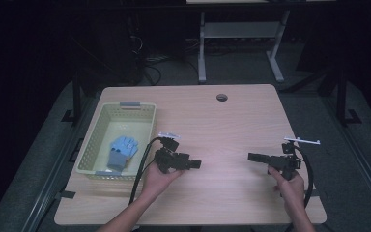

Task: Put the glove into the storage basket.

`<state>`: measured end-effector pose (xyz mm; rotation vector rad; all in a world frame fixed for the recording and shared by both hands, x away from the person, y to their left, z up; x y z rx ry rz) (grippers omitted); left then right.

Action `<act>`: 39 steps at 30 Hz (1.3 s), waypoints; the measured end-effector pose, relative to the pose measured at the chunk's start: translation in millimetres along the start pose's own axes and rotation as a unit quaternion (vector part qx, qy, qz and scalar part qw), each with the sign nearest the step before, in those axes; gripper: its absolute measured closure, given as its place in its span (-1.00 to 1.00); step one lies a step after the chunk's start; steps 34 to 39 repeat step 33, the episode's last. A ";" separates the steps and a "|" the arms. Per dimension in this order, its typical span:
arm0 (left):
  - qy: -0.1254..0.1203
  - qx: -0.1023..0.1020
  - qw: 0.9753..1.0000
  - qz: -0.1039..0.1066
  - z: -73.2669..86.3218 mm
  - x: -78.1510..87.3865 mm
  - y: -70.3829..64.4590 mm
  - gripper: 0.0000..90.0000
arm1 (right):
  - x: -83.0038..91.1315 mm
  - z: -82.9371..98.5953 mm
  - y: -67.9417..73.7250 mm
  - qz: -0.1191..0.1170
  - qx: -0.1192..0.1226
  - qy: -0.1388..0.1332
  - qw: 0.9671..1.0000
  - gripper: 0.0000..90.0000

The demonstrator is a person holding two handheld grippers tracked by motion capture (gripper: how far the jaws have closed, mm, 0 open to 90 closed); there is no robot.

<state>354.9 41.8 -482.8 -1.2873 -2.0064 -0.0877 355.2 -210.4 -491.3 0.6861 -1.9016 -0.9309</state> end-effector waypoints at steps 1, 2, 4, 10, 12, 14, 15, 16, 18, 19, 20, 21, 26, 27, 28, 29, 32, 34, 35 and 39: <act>-0.001 -0.002 1.000 0.000 0.7 0.6 -1.6 -0.33 | 0.9 1.1 -1.7 0.001 0.000 0.002 1.000 -0.29; -0.003 -0.006 1.000 -0.002 1.0 1.0 -2.9 -0.33 | 2.0 2.1 -3.0 0.001 -0.001 0.001 1.000 -0.29; -0.007 -0.010 1.000 -0.002 1.7 2.1 -6.0 -0.33 | 4.1 4.1 -5.6 0.002 0.000 0.001 1.000 -0.29; -0.010 -0.023 1.000 -0.001 9.5 1.1 -15.8 -0.34 | 11.4 9.8 -12.2 0.003 -0.001 0.001 1.000 -0.29; -0.005 -0.033 0.999 -0.004 14.9 -1.4 -19.4 -0.35 | 13.1 12.4 -14.7 0.007 -0.001 0.003 1.000 -0.29; -0.002 -0.042 0.999 -0.001 19.9 -4.1 -23.8 -0.36 | 15.0 14.8 -15.7 0.006 -0.002 0.003 1.000 -0.29; -0.001 -0.045 0.999 -0.001 21.2 -4.8 -25.2 -0.37 | 16.2 16.4 -15.7 0.005 0.001 0.000 1.000 -0.29; -0.002 -0.048 0.999 0.000 22.8 -5.6 -27.0 -0.37 | 16.9 17.9 -15.3 0.003 0.000 0.001 1.000 -0.30; -0.003 -0.049 0.999 0.003 25.7 -6.4 -30.8 -0.37 | 18.2 21.1 -15.3 0.005 0.003 0.001 1.000 -0.30; -0.004 -0.050 0.999 0.006 26.9 -5.8 -32.5 -0.38 | 18.9 22.0 -15.4 0.002 0.006 0.000 1.000 -0.30; -0.004 -0.052 0.999 0.011 28.3 -4.4 -34.1 -0.38 | 20.1 23.4 -14.9 0.001 0.003 0.000 1.000 -0.30; -0.006 -0.053 0.999 0.013 29.6 -3.0 -35.5 -0.39 | 21.1 24.4 -15.0 0.000 0.004 -0.002 1.000 -0.30; -0.014 -0.063 0.998 0.018 40.7 2.9 -39.2 -0.39 | 26.7 31.0 -15.1 -0.011 0.008 -0.002 1.000 -0.31; -0.023 -0.062 0.998 0.018 43.1 3.8 -40.8 -0.39 | 27.7 32.5 -15.0 -0.014 0.009 -0.005 1.000 -0.31; -0.034 -0.062 0.997 0.020 45.6 4.4 -43.0 -0.39 | 27.9 33.8 -15.3 -0.019 0.012 -0.008 1.000 -0.33; -0.031 -0.062 0.997 0.029 49.8 3.6 -47.7 -0.39 | 27.4 35.0 -14.6 -0.026 0.012 -0.006 1.000 -0.34; -0.032 -0.071 0.996 0.032 53.4 3.8 -54.1 -0.40 | 23.9 35.7 -11.7 -0.038 0.019 -0.005 0.999 -0.34; -0.032 -0.071 0.996 0.032 53.4 3.8 -54.1 -0.40 | 22.8 35.5 -10.3 -0.043 0.019 -0.007 0.999 -0.34; -0.032 -0.071 0.996 0.032 53.4 3.8 -54.1 -0.40 | 22.8 35.5 -10.3 -0.043 0.019 -0.007 0.999 -0.34; -0.032 -0.071 0.996 0.032 53.4 3.8 -54.1 -0.40 | 22.8 35.5 -10.3 -0.043 0.019 -0.007 0.999 -0.34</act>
Point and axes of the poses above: each handheld gripper's, and its own axes: x roughly backward along the jaws, z roughly out of its underside, y roughly to its left, the point moved 9 cm from there along -x, roughly forward along the jaws, and after that the axes turned 14 degrees about -x, right-handed, at the moved point
